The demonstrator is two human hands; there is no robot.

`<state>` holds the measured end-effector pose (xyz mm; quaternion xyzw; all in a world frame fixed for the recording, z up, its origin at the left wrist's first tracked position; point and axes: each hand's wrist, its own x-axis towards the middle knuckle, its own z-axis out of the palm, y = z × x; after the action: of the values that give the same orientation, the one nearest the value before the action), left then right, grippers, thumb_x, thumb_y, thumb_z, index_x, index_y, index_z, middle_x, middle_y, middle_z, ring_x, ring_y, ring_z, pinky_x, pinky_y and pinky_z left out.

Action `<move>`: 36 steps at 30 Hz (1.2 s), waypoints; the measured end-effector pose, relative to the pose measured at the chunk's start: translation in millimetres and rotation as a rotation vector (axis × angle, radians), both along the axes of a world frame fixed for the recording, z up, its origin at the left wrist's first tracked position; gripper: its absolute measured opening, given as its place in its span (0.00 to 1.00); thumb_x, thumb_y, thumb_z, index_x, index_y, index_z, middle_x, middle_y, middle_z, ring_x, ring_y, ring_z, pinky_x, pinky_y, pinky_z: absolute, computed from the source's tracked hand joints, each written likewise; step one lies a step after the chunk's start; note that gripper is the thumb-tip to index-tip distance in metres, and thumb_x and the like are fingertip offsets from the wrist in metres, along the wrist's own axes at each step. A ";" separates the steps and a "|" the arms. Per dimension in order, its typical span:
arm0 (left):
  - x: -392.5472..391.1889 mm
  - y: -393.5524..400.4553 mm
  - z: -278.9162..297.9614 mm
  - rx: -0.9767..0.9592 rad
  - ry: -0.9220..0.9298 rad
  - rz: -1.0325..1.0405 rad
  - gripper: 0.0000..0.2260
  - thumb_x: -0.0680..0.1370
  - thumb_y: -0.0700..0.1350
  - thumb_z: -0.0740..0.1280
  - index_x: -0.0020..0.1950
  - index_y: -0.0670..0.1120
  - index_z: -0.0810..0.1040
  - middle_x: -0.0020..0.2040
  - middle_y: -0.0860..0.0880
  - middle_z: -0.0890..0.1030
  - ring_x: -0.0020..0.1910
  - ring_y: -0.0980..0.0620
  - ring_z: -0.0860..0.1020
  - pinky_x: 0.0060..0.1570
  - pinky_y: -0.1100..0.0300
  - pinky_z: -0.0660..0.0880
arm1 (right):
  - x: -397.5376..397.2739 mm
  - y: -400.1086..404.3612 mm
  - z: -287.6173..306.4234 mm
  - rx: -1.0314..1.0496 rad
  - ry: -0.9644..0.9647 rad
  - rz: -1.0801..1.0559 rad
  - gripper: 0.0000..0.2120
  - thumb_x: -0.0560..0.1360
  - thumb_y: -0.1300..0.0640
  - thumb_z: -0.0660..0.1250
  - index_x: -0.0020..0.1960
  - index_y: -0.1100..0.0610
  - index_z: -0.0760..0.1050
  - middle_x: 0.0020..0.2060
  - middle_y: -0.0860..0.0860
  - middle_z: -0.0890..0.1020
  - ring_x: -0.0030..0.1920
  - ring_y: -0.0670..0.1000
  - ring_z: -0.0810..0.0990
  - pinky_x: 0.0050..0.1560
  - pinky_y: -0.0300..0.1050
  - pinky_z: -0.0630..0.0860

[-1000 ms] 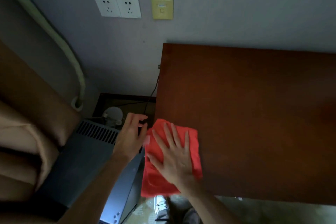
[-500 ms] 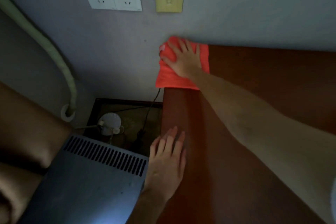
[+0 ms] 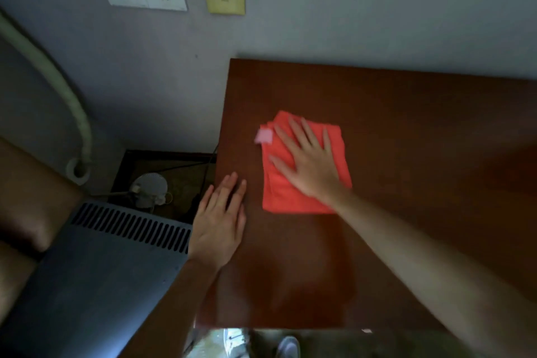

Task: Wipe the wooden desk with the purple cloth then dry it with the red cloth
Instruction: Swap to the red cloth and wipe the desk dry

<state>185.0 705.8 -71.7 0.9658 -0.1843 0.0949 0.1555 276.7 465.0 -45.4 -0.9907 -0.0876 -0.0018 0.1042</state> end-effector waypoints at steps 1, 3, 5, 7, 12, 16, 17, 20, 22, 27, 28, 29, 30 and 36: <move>-0.5 -2.2 2.3 0.019 0.003 0.008 0.22 0.83 0.46 0.57 0.76 0.42 0.73 0.75 0.40 0.73 0.73 0.42 0.74 0.75 0.45 0.64 | -48.7 -14.1 1.6 -0.015 0.006 -0.016 0.36 0.81 0.29 0.49 0.85 0.41 0.53 0.86 0.48 0.55 0.85 0.54 0.51 0.81 0.68 0.52; -3.5 -10.3 9.7 0.043 0.029 0.052 0.22 0.83 0.48 0.56 0.75 0.42 0.74 0.74 0.38 0.74 0.72 0.39 0.74 0.74 0.43 0.66 | -150.4 -38.4 4.7 -0.070 0.017 -0.028 0.36 0.82 0.28 0.49 0.86 0.41 0.50 0.86 0.48 0.51 0.86 0.53 0.48 0.81 0.67 0.52; -6.6 -24.2 18.0 0.049 0.061 0.078 0.22 0.83 0.51 0.57 0.74 0.44 0.75 0.73 0.36 0.74 0.73 0.36 0.73 0.73 0.40 0.67 | -226.4 -55.3 7.4 -0.127 0.053 -0.035 0.37 0.82 0.27 0.49 0.86 0.41 0.48 0.86 0.47 0.49 0.86 0.53 0.46 0.82 0.66 0.51; -9.0 -42.8 20.8 0.059 0.085 0.042 0.23 0.83 0.53 0.57 0.75 0.46 0.75 0.74 0.37 0.73 0.75 0.37 0.70 0.74 0.40 0.66 | -258.0 -63.2 5.4 -0.159 0.097 -0.040 0.37 0.82 0.26 0.49 0.86 0.40 0.47 0.86 0.46 0.48 0.86 0.53 0.46 0.81 0.67 0.52; -3.0 -76.7 13.9 0.038 0.114 0.014 0.22 0.84 0.53 0.55 0.75 0.47 0.74 0.75 0.41 0.73 0.77 0.42 0.69 0.75 0.42 0.63 | -245.2 -65.4 -0.2 -0.120 0.100 -0.045 0.37 0.81 0.25 0.48 0.85 0.38 0.47 0.86 0.45 0.49 0.86 0.52 0.45 0.81 0.66 0.50; -5.4 -72.6 5.3 0.016 0.082 0.011 0.22 0.84 0.52 0.55 0.77 0.48 0.71 0.77 0.43 0.71 0.79 0.45 0.66 0.77 0.45 0.60 | -185.6 -68.8 -1.7 -0.079 0.041 -0.041 0.35 0.81 0.26 0.46 0.85 0.38 0.51 0.86 0.46 0.53 0.86 0.52 0.47 0.82 0.65 0.49; -5.8 -72.7 4.5 0.011 0.084 0.012 0.22 0.84 0.52 0.55 0.78 0.49 0.70 0.78 0.43 0.70 0.79 0.45 0.65 0.78 0.45 0.59 | -157.1 -67.8 -1.6 -0.067 0.037 -0.049 0.36 0.81 0.26 0.46 0.85 0.38 0.52 0.86 0.46 0.54 0.86 0.52 0.48 0.82 0.65 0.49; -7.4 -76.9 4.1 0.017 0.101 0.022 0.22 0.85 0.51 0.54 0.79 0.49 0.69 0.79 0.43 0.67 0.81 0.47 0.61 0.79 0.43 0.58 | -54.1 -61.9 0.9 -0.046 0.077 -0.055 0.38 0.78 0.25 0.43 0.85 0.38 0.51 0.86 0.47 0.54 0.85 0.53 0.48 0.82 0.65 0.45; -8.5 -75.7 4.0 0.044 0.092 0.020 0.23 0.85 0.52 0.53 0.80 0.49 0.68 0.80 0.43 0.66 0.82 0.47 0.59 0.79 0.43 0.58 | 11.3 -54.9 4.6 -0.021 0.081 -0.040 0.40 0.76 0.25 0.41 0.85 0.39 0.52 0.86 0.49 0.54 0.85 0.54 0.48 0.81 0.67 0.45; -8.8 -76.0 -0.1 0.145 0.077 0.011 0.25 0.85 0.53 0.51 0.82 0.50 0.63 0.82 0.43 0.63 0.83 0.48 0.56 0.78 0.42 0.59 | 147.9 -36.6 2.5 0.015 0.061 -0.062 0.35 0.82 0.29 0.54 0.85 0.39 0.53 0.85 0.49 0.55 0.85 0.55 0.49 0.80 0.68 0.47; -9.0 -75.4 -1.0 0.155 0.074 0.011 0.25 0.85 0.53 0.51 0.82 0.50 0.62 0.82 0.44 0.62 0.83 0.48 0.56 0.78 0.42 0.59 | 168.1 -34.8 2.1 0.027 0.059 -0.084 0.35 0.82 0.30 0.55 0.85 0.39 0.54 0.85 0.48 0.55 0.85 0.55 0.49 0.80 0.68 0.47; -8.3 -74.4 -1.8 0.160 0.070 0.011 0.25 0.85 0.54 0.51 0.82 0.50 0.62 0.82 0.44 0.62 0.83 0.48 0.56 0.78 0.42 0.59 | 184.9 -33.6 1.6 0.037 0.055 -0.102 0.35 0.82 0.30 0.55 0.84 0.39 0.54 0.85 0.48 0.55 0.85 0.54 0.50 0.80 0.68 0.47; -7.5 -74.0 -2.1 0.162 0.066 0.010 0.25 0.85 0.54 0.51 0.82 0.51 0.62 0.82 0.44 0.62 0.83 0.48 0.56 0.78 0.42 0.59 | 197.5 -33.3 0.8 0.037 0.046 -0.114 0.35 0.81 0.29 0.55 0.84 0.40 0.55 0.85 0.48 0.56 0.85 0.54 0.51 0.80 0.68 0.47; -7.9 -73.8 0.9 0.106 0.036 0.007 0.23 0.85 0.52 0.55 0.80 0.50 0.68 0.81 0.43 0.66 0.82 0.47 0.61 0.78 0.43 0.60 | 175.6 -42.0 9.2 0.027 0.047 -0.076 0.36 0.81 0.27 0.51 0.85 0.40 0.54 0.85 0.47 0.55 0.85 0.53 0.50 0.81 0.68 0.45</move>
<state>177.1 632.0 -70.8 0.9749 -0.1829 0.0679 0.1070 452.4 423.0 -36.2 -0.9916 -0.0475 0.0163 0.1192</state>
